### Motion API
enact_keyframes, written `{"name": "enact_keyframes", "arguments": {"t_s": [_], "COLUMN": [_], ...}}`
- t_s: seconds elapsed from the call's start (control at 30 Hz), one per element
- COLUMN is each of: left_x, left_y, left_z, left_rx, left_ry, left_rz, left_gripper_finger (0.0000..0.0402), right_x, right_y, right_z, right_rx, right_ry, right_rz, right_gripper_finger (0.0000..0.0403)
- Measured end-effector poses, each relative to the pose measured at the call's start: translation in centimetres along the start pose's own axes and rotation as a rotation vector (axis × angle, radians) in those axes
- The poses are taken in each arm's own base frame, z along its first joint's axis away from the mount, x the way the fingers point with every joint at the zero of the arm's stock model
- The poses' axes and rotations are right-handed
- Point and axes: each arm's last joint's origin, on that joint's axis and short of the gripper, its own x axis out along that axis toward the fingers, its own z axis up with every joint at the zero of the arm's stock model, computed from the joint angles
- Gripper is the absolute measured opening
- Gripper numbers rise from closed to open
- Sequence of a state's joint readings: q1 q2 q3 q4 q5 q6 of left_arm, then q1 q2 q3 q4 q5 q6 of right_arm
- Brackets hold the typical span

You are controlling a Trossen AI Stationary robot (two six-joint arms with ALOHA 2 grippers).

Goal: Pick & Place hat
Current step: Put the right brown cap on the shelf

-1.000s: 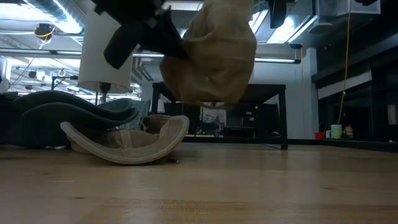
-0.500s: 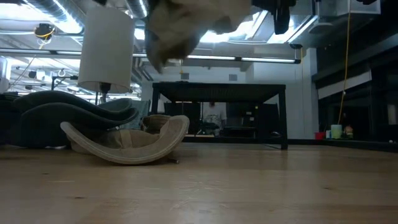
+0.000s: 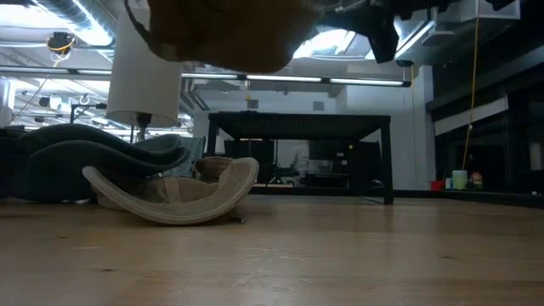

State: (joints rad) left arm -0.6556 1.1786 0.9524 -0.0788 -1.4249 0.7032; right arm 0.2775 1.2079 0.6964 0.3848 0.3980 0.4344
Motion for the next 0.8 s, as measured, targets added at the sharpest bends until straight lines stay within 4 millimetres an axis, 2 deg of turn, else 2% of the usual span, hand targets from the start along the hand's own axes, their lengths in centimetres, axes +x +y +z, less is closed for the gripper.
{"name": "enact_keyframes", "arguments": {"t_s": [0.17,0.3,0.47,0.63,0.8], "left_x": [-0.7,-0.8,0.1,1.8,3.2], "left_y": [1.1,1.6,1.3,0.8,0.2], "left_z": [-0.2,-0.3,0.0,0.3,1.5], "left_rx": [-0.030,-0.071,-0.089,-0.108,-0.127], "left_ry": [-0.021,-0.073,-0.207,-0.248,-0.365], "left_rz": [-0.005,-0.060,-0.231,-0.300,-0.335], "left_gripper_finger": [0.0028,0.0026,0.0026,0.0026,0.0026], "right_x": [0.0,0.0,0.0,0.0,0.1], "right_y": [-0.1,0.0,0.2,0.6,0.4], "right_z": [-0.8,-0.9,-0.3,0.8,1.0], "right_rx": [0.009,-0.003,-0.085,-0.108,-0.116], "right_ry": [0.103,0.123,0.052,-0.051,-0.053], "right_rz": [0.050,0.074,0.092,0.133,0.182], "right_gripper_finger": [0.0247,0.0267,0.0271,0.0271,0.0272]}}
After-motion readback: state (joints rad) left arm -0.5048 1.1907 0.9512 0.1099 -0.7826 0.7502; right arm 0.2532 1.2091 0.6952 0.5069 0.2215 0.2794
